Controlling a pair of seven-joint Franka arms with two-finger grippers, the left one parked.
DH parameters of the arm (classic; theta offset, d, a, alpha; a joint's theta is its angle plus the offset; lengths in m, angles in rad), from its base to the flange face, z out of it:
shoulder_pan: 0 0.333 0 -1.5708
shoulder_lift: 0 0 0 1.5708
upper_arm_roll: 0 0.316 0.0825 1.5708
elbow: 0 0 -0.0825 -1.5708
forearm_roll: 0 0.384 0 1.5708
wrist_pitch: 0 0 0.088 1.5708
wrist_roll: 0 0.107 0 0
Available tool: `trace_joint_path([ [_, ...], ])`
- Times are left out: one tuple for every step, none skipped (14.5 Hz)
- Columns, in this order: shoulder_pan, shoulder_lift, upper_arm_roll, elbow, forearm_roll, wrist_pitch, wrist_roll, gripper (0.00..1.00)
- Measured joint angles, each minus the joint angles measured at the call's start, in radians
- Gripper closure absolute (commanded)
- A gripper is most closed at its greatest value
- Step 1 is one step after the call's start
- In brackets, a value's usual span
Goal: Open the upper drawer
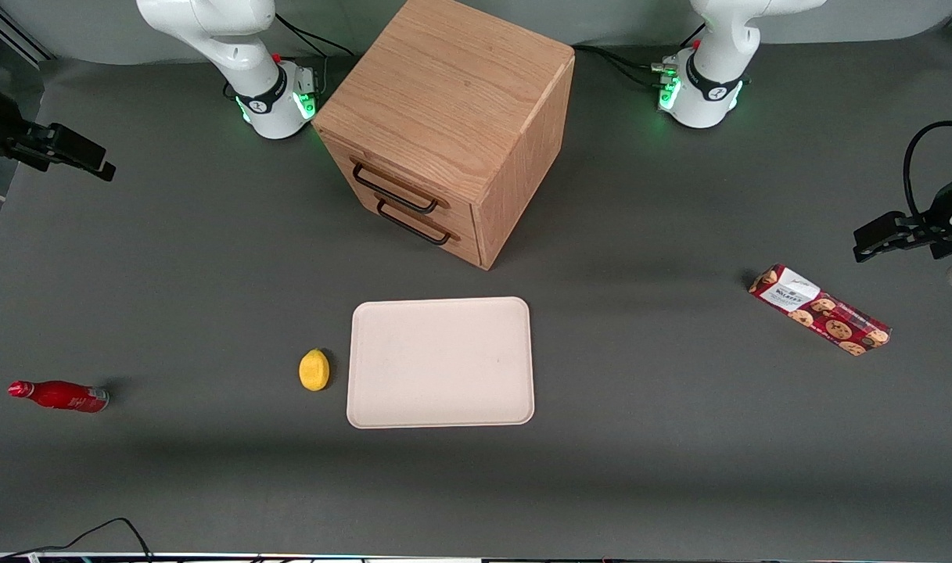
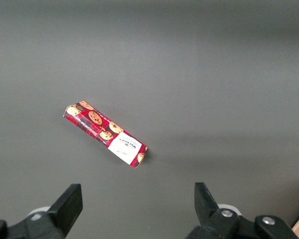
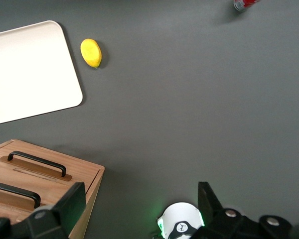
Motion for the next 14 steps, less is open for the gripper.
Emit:
trace_joint_path([
  [0.000, 0.000, -0.005, 0.002, 0.000, -0.002, 0.000, 0.00],
  [0.000, 0.000, -0.007, 0.005, 0.000, -0.005, 0.000, 0.00],
  [0.001, -0.001, -0.006, 0.009, 0.000, -0.008, 0.000, 0.00],
  [0.002, -0.001, -0.005, 0.010, 0.001, -0.009, 0.000, 0.00],
  [0.002, -0.001, -0.003, 0.010, 0.002, -0.009, -0.003, 0.00],
  [0.005, 0.000, 0.001, 0.010, 0.003, -0.009, -0.017, 0.00],
  [0.009, 0.001, 0.012, 0.010, 0.009, -0.010, -0.047, 0.00],
  [0.009, 0.001, 0.035, 0.011, 0.017, -0.010, -0.069, 0.00],
  [0.011, 0.001, 0.066, 0.014, 0.026, -0.010, -0.078, 0.00],
  [0.014, 0.002, 0.098, 0.021, 0.039, -0.010, -0.081, 0.00],
  [0.016, 0.004, 0.133, 0.026, 0.052, -0.010, -0.084, 0.00],
  [0.017, 0.009, 0.169, 0.032, 0.060, -0.010, -0.086, 0.00],
  [0.018, 0.016, 0.208, 0.035, 0.067, -0.009, -0.090, 0.00],
  [0.019, 0.026, 0.243, 0.036, 0.079, -0.009, -0.094, 0.00],
])
